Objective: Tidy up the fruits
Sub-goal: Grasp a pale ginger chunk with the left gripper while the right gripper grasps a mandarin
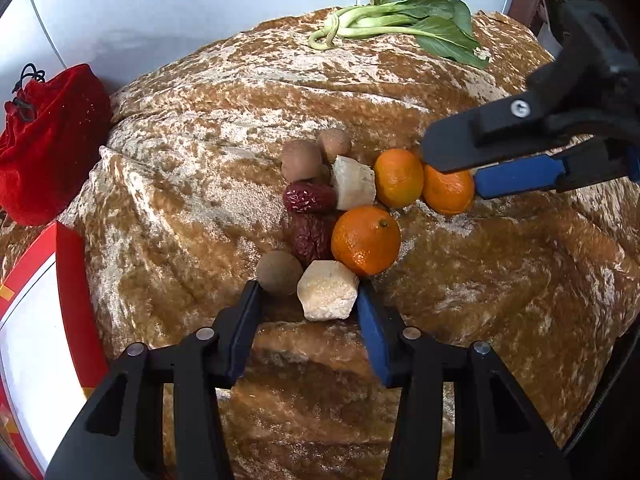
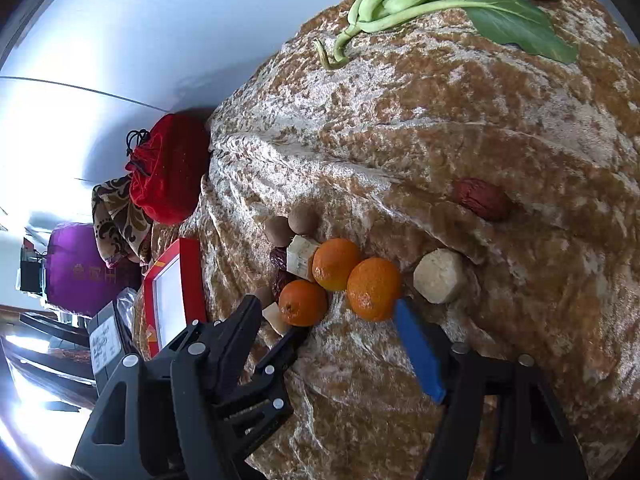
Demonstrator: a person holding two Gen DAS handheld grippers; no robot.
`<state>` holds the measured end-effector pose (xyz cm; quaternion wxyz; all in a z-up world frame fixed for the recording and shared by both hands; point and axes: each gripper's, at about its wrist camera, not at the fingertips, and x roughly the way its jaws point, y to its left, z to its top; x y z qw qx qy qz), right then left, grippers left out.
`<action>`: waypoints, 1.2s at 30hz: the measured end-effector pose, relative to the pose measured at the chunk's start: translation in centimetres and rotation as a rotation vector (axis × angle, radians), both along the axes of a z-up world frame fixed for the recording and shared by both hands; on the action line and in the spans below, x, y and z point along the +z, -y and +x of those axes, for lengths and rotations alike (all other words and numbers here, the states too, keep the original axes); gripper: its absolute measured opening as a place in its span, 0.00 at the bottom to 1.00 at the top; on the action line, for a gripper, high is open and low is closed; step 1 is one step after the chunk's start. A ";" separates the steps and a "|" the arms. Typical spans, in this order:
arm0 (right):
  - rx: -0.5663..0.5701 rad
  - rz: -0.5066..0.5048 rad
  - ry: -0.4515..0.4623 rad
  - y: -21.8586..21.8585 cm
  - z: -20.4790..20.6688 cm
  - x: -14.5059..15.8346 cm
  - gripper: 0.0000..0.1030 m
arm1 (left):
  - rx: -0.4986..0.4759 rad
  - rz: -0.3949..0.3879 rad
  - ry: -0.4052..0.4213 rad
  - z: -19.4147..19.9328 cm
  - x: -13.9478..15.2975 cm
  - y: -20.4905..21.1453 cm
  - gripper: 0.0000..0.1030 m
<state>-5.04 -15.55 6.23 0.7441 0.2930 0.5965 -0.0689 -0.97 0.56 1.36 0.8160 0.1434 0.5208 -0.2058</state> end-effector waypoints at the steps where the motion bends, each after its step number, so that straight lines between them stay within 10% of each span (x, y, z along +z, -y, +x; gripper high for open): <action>1: -0.003 -0.004 -0.003 -0.1 0.1 -0.2 0.67 | 0.001 -0.001 -0.001 0.1 0.0 0.0 0.45; 10: 0.010 -0.123 -0.038 -0.6 0.9 -1.6 0.58 | 0.016 -0.040 -0.023 -0.3 0.4 -0.7 0.43; 18: 0.002 -0.151 -0.037 -0.2 0.4 -1.7 0.31 | 0.024 -0.073 -0.036 -0.6 0.6 -0.9 0.30; 36: 0.001 -0.126 0.009 0.3 0.0 -2.1 0.31 | 0.126 -0.054 -0.015 0.1 0.2 -0.7 0.32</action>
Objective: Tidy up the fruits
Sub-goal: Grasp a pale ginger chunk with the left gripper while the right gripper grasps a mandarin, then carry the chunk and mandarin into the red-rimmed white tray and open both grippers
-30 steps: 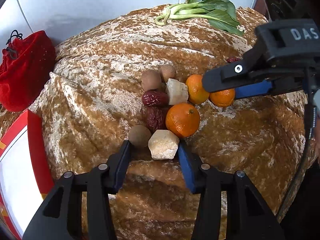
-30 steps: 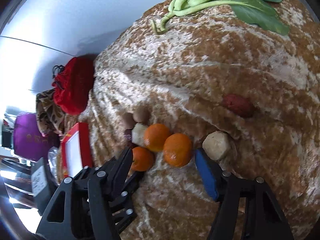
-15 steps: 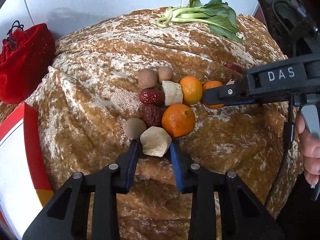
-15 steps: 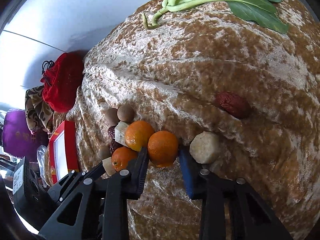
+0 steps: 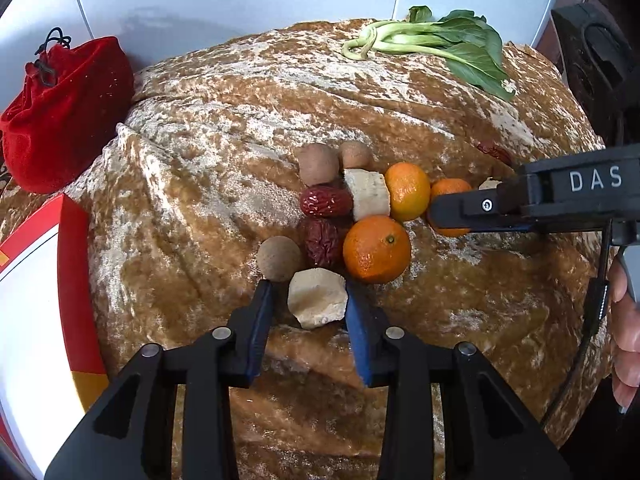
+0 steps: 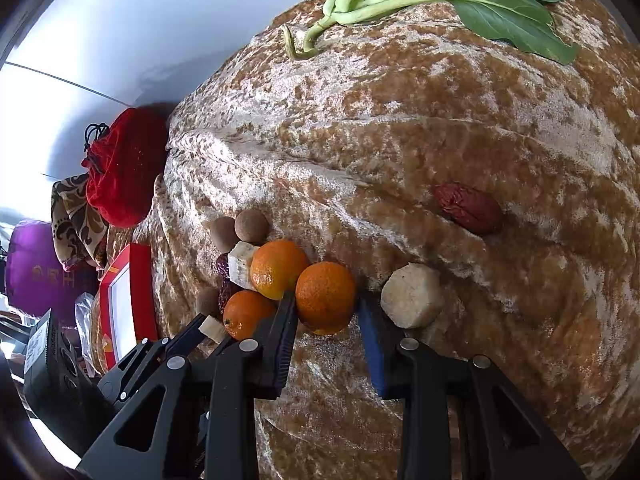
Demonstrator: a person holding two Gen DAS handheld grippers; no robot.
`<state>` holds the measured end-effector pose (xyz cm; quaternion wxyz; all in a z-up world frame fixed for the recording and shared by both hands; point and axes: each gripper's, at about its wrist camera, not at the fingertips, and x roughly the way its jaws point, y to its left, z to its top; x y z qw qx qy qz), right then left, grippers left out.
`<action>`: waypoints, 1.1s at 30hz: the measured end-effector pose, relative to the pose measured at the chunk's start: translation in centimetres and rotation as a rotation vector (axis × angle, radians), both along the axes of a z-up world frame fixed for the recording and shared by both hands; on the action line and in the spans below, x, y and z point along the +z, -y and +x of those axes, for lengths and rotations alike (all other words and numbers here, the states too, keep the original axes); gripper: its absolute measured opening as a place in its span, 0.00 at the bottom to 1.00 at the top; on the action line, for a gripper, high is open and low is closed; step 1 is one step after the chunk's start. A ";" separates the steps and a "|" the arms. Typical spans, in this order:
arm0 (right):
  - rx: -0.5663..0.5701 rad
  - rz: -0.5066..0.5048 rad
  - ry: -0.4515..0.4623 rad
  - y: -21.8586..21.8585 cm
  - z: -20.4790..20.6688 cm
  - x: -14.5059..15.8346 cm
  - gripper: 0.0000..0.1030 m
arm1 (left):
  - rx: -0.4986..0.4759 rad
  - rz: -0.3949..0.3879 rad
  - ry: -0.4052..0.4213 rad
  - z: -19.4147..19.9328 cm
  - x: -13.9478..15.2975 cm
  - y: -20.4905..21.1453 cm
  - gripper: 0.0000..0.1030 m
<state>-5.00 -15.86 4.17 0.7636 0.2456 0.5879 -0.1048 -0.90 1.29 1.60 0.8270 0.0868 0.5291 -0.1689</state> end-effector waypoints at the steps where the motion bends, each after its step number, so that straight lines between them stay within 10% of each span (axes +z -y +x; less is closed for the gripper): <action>1: 0.001 -0.001 0.002 0.0 0.0 0.0 0.31 | -0.005 0.001 0.005 -0.1 0.0 0.1 0.30; 14: 0.069 0.030 0.041 -2.5 -0.4 1.6 0.30 | 0.048 -0.036 0.054 -1.7 3.6 -2.0 0.23; 33: 0.549 0.190 0.172 -20.2 -1.1 1.4 0.30 | 0.510 0.143 0.077 -10.2 6.2 -17.3 0.23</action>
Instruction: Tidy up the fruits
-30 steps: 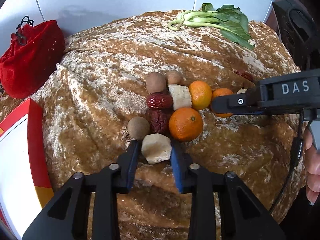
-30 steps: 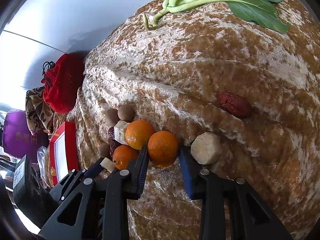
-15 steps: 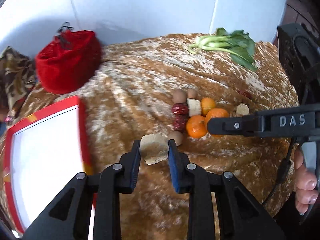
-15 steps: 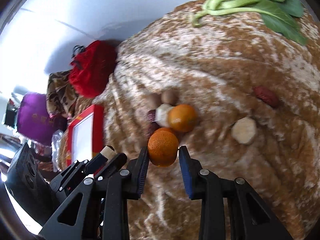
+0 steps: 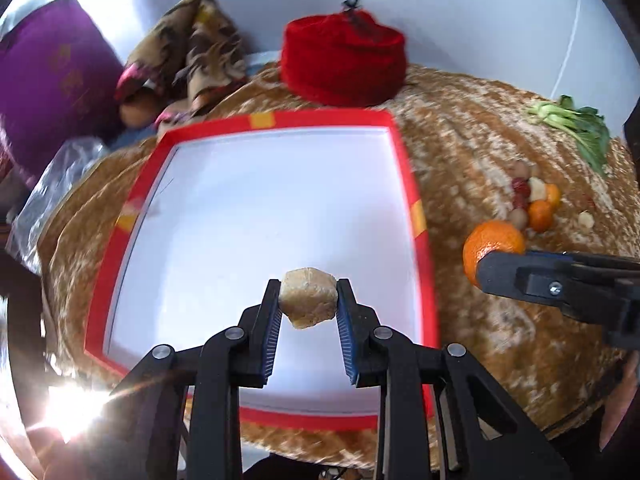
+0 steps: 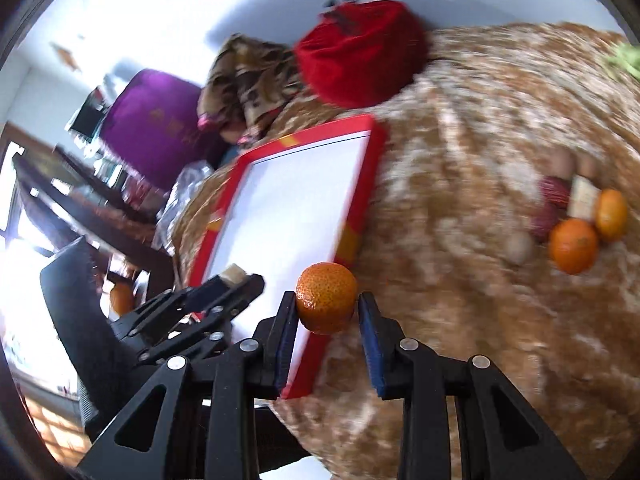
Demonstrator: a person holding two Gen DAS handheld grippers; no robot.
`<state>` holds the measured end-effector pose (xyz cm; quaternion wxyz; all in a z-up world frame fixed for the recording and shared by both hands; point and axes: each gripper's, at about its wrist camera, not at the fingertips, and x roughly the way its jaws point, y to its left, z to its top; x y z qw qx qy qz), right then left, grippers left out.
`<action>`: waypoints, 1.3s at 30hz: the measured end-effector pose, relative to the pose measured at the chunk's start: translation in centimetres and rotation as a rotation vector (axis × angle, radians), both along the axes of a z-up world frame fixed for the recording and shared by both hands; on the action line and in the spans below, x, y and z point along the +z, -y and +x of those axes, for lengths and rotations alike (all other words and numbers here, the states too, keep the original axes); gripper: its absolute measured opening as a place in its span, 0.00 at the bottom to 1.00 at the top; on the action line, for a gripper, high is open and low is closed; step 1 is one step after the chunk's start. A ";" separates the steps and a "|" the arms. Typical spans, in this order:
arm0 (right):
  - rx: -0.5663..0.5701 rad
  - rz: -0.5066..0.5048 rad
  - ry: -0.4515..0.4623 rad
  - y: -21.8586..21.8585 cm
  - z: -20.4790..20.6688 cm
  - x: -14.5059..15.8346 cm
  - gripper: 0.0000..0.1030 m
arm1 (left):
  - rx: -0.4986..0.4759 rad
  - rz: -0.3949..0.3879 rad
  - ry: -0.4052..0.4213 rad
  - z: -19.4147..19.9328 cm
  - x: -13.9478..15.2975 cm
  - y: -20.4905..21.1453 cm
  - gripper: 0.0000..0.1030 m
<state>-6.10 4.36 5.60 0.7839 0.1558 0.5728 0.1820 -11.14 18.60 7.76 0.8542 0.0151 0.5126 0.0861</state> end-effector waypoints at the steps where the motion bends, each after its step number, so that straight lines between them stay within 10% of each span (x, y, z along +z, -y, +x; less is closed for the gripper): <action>1: 0.026 0.003 0.010 -1.0 -0.1 -0.1 0.30 | 0.017 0.010 -0.014 -0.3 -0.4 -0.6 0.23; 15: 0.163 -0.144 0.023 -7.6 -1.2 -3.9 0.33 | 0.181 0.109 -0.041 -1.1 -1.4 -4.1 0.36; 26: 0.017 -0.182 0.173 0.2 -1.9 3.7 0.44 | 0.065 0.288 0.372 0.4 5.7 4.0 0.83; 31: -0.147 -0.309 0.310 7.1 -2.9 9.8 0.45 | 0.008 0.158 0.549 0.6 10.4 10.6 0.92; 34: -0.263 -0.369 0.388 10.7 -3.3 12.6 0.63 | -0.014 0.096 0.615 1.1 12.3 13.7 1.00; 39: -0.387 -0.469 0.419 15.8 -3.3 12.7 0.67 | -0.089 0.109 0.663 1.2 12.9 17.3 1.00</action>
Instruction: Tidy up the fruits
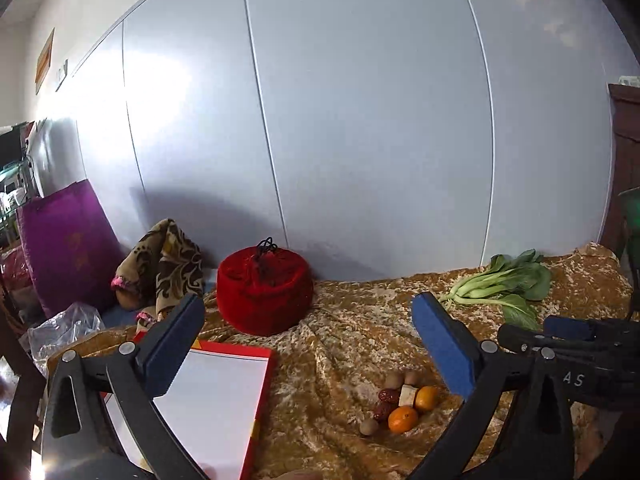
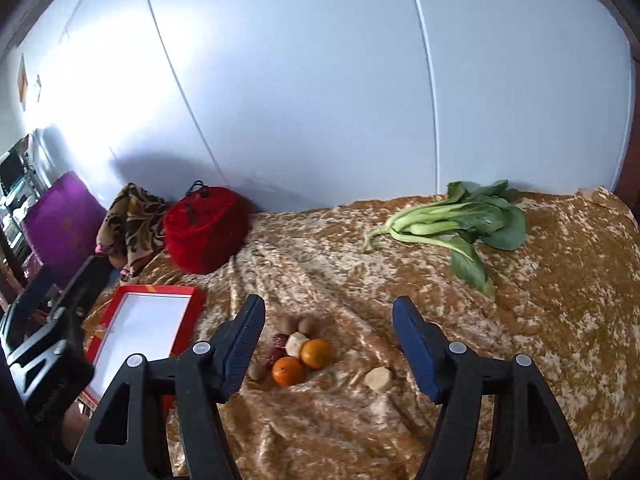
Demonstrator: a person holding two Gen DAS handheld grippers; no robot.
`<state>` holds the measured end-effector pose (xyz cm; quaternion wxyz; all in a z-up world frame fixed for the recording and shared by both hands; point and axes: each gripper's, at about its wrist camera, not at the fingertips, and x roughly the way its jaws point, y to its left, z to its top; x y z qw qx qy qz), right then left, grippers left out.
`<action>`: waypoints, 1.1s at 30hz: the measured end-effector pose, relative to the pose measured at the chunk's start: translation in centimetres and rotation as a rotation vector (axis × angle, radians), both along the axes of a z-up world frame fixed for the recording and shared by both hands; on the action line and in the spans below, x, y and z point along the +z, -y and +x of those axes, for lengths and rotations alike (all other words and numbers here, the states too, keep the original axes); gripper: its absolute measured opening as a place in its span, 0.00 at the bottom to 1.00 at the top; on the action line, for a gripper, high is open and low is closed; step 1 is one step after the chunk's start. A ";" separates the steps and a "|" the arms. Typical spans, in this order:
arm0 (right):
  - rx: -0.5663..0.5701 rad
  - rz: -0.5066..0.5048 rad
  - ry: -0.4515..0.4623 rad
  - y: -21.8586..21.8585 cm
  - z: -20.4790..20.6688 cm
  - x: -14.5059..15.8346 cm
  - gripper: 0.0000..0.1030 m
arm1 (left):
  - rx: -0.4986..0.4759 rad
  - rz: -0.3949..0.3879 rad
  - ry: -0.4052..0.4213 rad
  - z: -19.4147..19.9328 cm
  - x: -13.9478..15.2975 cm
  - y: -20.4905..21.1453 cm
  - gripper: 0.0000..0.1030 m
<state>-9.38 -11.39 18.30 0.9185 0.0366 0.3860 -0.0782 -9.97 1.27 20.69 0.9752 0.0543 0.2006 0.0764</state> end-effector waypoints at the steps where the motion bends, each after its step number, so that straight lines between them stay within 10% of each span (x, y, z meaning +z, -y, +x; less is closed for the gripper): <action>1: -0.009 0.011 -0.013 0.4 0.1 -0.4 0.67 | -0.007 -0.004 -0.008 0.1 -0.3 0.2 1.00; 13: -0.140 0.054 -0.095 4.0 -0.3 -2.8 0.67 | -0.064 -0.038 -0.246 2.7 -5.4 1.6 1.00; 33: -0.154 0.081 -0.098 4.7 -0.1 -2.7 0.67 | -0.062 -0.002 -0.280 2.8 -6.2 2.2 1.00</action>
